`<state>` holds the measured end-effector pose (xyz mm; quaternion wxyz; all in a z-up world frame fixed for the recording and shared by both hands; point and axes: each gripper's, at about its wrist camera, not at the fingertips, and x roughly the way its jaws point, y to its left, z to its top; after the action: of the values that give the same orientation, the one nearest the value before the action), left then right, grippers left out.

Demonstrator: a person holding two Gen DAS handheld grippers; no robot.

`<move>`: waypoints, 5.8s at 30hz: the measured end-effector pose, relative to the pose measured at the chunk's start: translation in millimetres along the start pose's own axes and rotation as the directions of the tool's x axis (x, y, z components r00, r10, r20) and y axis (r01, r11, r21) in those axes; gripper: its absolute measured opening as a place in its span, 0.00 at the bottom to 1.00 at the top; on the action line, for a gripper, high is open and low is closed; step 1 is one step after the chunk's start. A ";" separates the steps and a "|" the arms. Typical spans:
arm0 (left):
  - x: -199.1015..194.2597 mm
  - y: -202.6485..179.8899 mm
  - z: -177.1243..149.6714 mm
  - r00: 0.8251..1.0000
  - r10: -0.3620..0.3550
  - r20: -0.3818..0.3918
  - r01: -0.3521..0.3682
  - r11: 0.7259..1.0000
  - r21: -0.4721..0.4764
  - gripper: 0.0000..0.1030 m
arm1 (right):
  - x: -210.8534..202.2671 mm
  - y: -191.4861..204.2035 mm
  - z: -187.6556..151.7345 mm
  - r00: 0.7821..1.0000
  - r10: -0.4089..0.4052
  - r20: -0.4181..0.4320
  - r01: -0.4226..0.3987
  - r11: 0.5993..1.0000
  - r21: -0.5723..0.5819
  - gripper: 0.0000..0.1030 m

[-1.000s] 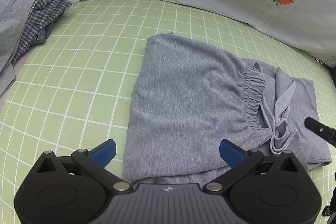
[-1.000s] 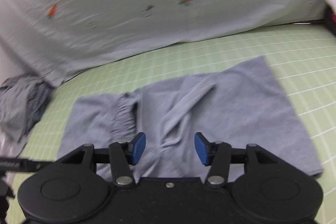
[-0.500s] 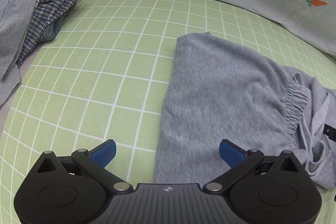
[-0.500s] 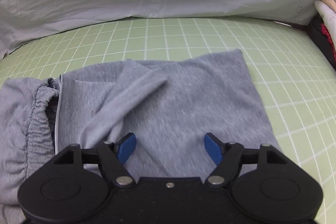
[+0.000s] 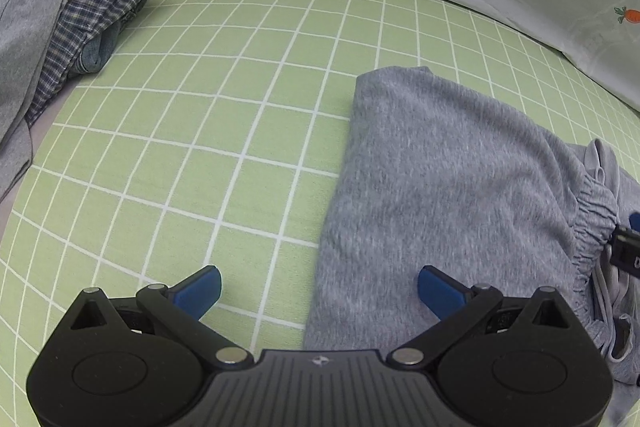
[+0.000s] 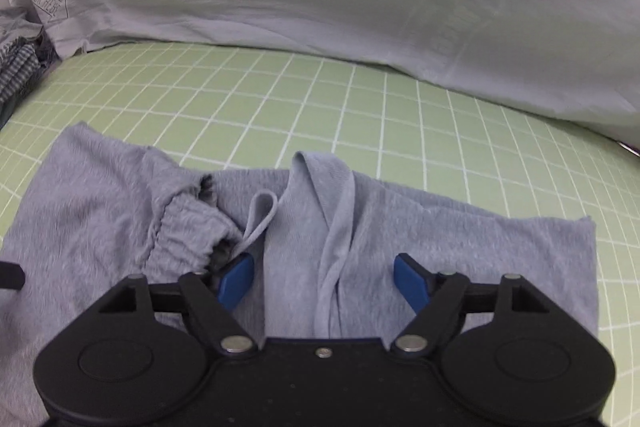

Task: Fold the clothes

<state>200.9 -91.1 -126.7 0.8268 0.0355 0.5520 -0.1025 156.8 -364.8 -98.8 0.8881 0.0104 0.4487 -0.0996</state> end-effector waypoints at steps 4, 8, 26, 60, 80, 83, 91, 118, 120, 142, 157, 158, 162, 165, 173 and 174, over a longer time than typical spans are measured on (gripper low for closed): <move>1.7 -6.1 -2.5 1.000 -0.020 -0.009 0.020 1.000 0.016 0.99 | -10.1 -17.5 -8.9 0.997 -0.047 -0.067 0.051 0.997 0.065 0.88; 4.1 -11.5 -4.5 0.999 -0.032 -0.023 0.033 0.999 0.023 0.96 | -18.4 -30.0 -21.6 0.991 -0.072 -0.115 0.087 0.988 0.130 0.88; -48.3 -27.0 9.4 0.937 -0.336 0.098 0.343 0.937 -0.067 0.08 | -70.9 -71.6 -51.3 0.985 -0.155 -0.079 0.172 0.932 0.318 0.88; -58.0 -221.1 12.4 0.984 -0.177 0.030 0.172 0.978 0.120 0.73 | -48.6 -203.8 -76.4 1.000 0.014 0.006 -0.015 0.925 0.379 0.88; -75.6 -224.6 -4.2 0.968 -0.232 0.093 0.199 0.940 0.277 0.86 | -102.4 -166.9 -50.8 0.992 0.009 0.129 -0.025 0.992 0.127 0.05; -62.2 -228.6 -4.5 0.970 -0.239 0.043 0.219 0.939 0.265 0.86 | -71.3 -180.2 -58.5 1.000 0.007 0.006 -0.008 0.975 0.220 0.33; -29.9 -235.3 0.6 0.969 -0.243 -0.041 0.246 0.942 0.226 0.86 | -40.1 -177.4 -74.2 1.000 0.016 -0.014 -0.011 0.962 0.272 0.83; -85.8 -232.6 -23.7 0.847 -0.532 0.014 0.526 0.841 0.123 0.27 | -102.2 -133.8 -72.9 0.977 0.197 0.076 -0.211 0.891 0.402 0.27; -101.0 -232.2 -34.0 0.834 -0.551 0.018 0.543 0.827 0.145 0.27 | -124.8 -127.2 -78.6 0.982 0.166 0.091 -0.189 0.891 0.413 0.27; -193.9 -555.0 -157.7 0.758 -0.650 0.057 0.595 0.724 0.350 0.27 | -263.1 -399.6 -196.3 0.977 -0.036 0.212 -0.056 0.908 0.415 0.27; -233.4 -773.2 -40.0 0.651 -0.739 0.173 0.578 0.631 0.518 0.27 | -264.1 -608.6 -104.9 0.876 -0.184 0.446 -0.016 0.913 0.408 0.27; -233.7 -784.5 -28.4 0.642 -0.745 0.182 0.576 0.626 0.525 0.27 | -258.6 -618.3 -92.2 0.866 -0.191 0.462 -0.011 0.916 0.401 0.27; -200.5 -822.8 24.6 0.679 -0.696 0.233 0.532 0.685 0.498 0.35 | -220.8 -660.2 -43.9 0.842 -0.228 0.488 0.016 0.916 0.401 0.33; -156.2 -843.3 52.6 0.797 -0.548 0.254 0.405 0.797 0.448 0.45 | -165.3 -696.1 -24.9 0.870 -0.249 0.426 0.013 0.874 0.485 0.53; -115.8 -817.1 46.0 0.793 -0.547 0.267 0.442 0.819 0.366 0.72 | -104.1 -717.1 -44.0 0.919 -0.225 0.325 0.003 0.827 0.562 0.71; -117.1 -814.8 43.6 0.791 -0.546 0.277 0.434 0.819 0.375 0.72 | -106.0 -715.1 -47.2 0.920 -0.226 0.320 0.007 0.826 0.564 0.76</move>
<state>27.0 -878.9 42.3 0.8453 -0.0090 0.3533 -0.4007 -75.1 -1042.7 8.5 0.9077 0.2191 0.2230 -0.2800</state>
